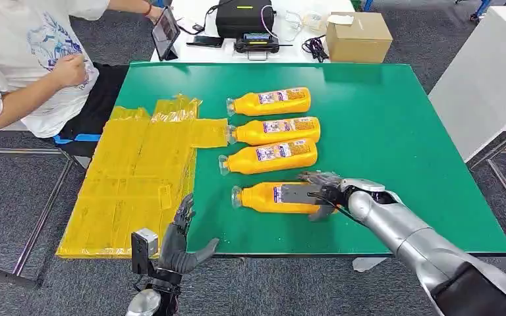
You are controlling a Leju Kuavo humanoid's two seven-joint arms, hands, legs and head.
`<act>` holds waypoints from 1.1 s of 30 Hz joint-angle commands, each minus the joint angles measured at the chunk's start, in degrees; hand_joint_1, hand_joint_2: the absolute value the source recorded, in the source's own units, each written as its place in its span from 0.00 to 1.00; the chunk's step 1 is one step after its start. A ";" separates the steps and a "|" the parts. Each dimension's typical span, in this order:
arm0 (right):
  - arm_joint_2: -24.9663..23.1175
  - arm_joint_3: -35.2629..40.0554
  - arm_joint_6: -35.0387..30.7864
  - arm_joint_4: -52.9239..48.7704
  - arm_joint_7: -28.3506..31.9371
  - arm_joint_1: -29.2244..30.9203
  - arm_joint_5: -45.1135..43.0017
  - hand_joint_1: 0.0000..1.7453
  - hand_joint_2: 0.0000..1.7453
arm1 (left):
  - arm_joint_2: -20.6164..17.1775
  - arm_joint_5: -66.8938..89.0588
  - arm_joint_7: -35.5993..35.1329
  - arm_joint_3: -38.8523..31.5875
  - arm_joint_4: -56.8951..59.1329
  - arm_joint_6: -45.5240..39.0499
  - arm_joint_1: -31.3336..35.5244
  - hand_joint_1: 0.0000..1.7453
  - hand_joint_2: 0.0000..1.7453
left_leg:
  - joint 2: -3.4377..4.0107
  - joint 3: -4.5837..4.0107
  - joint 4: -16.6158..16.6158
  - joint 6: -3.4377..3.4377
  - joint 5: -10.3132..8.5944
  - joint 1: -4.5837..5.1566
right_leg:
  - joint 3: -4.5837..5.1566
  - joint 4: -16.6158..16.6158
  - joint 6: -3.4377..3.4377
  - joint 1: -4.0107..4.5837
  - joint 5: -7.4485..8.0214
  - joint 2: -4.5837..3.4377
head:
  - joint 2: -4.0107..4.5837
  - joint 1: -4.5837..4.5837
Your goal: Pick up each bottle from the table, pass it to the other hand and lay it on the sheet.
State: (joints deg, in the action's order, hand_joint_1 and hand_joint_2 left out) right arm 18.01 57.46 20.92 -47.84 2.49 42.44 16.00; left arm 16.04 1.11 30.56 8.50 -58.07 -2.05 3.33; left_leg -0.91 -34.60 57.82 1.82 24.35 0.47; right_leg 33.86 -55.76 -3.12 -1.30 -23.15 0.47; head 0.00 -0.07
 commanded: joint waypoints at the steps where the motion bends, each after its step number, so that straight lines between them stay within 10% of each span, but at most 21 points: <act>1: -2.73 5.49 -0.71 6.54 0.60 1.37 1.45 0.00 1.00 | -0.46 -0.49 -0.60 0.64 3.23 -0.18 1.89 0.00 1.00 | 0.08 0.20 -0.03 -0.13 0.07 -0.10 | -0.21 0.07 0.16 0.11 -0.04 -0.05 | 0.00 -0.02; 3: -2.78 5.98 -1.07 6.99 0.43 1.40 2.43 0.06 1.00 | -0.47 -0.64 -0.71 0.70 3.11 -0.27 1.83 0.00 1.00 | 0.06 0.17 -0.02 -0.11 0.06 -0.09 | -0.17 0.05 0.13 0.09 -0.04 -0.04 | 0.00 -0.02; 5: -2.59 6.02 -0.49 7.15 0.81 1.08 2.23 0.58 1.00 | -0.53 -0.75 -0.75 0.60 3.08 -0.41 1.92 0.00 1.00 | 0.08 0.20 -0.02 -0.10 0.07 -0.08 | -0.20 0.07 0.13 0.09 -0.03 -0.06 | 0.00 0.00; 6: -2.50 6.02 -0.52 7.19 0.82 1.01 2.23 0.58 1.00 | -0.55 -0.75 -0.75 0.60 3.06 -0.41 1.95 0.00 1.00 | 0.08 0.25 -0.02 -0.13 0.09 -0.11 | -0.27 0.09 0.16 0.12 -0.05 -0.04 | 0.00 0.00; 7: -2.35 6.30 -0.37 7.19 1.12 0.88 2.47 0.87 1.00 | -0.61 -0.78 -0.76 0.60 3.07 -0.41 2.04 0.00 1.00 | 0.03 0.19 -0.03 -0.10 0.05 -0.09 | -0.21 0.08 0.12 0.10 -0.03 0.00 | 0.00 0.00; 9: -2.17 6.32 -0.42 7.30 1.12 0.66 2.48 1.00 1.00 | -0.61 -0.78 -0.76 0.60 3.06 -0.41 2.07 0.00 1.00 | 0.05 0.29 0.00 -0.16 0.11 -0.16 | -0.33 0.10 0.20 0.17 -0.06 0.00 | 0.00 0.00; 26: 0.26 0.87 -1.99 1.50 6.70 -2.95 -3.32 1.00 1.00 | -0.92 -1.15 -0.65 1.11 3.33 -0.21 2.02 0.00 1.00 | 0.04 0.35 -0.04 -0.12 0.07 -0.12 | -0.34 0.11 0.15 0.13 -0.04 -0.01 | 0.00 0.00; 29: 1.14 -10.83 -8.25 -10.45 18.34 -12.39 -8.03 1.00 1.00 | -1.09 -1.46 0.68 1.50 3.28 0.22 2.23 0.00 1.00 | -0.11 0.37 -0.06 -0.15 0.04 -0.16 | -0.44 0.17 0.18 0.18 -0.06 0.14 | 0.00 0.00; 33: 0.69 -13.35 -7.93 -14.55 16.24 -15.53 -5.50 1.00 1.00 | -1.15 -1.46 0.68 1.68 2.80 0.35 2.12 0.00 1.00 | 0.04 0.29 -0.01 -0.14 0.10 -0.12 | -0.32 0.06 0.17 0.14 -0.08 -0.05 | 0.00 0.04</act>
State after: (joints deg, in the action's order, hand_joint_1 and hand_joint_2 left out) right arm 18.16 54.42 13.83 -50.65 18.06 35.71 9.31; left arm 16.04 -0.18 31.10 8.94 -57.79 -2.08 3.40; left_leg -0.89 -34.45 57.82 1.82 24.37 0.46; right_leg 33.70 -55.75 -3.12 -1.29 -23.16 0.41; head 0.00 -0.02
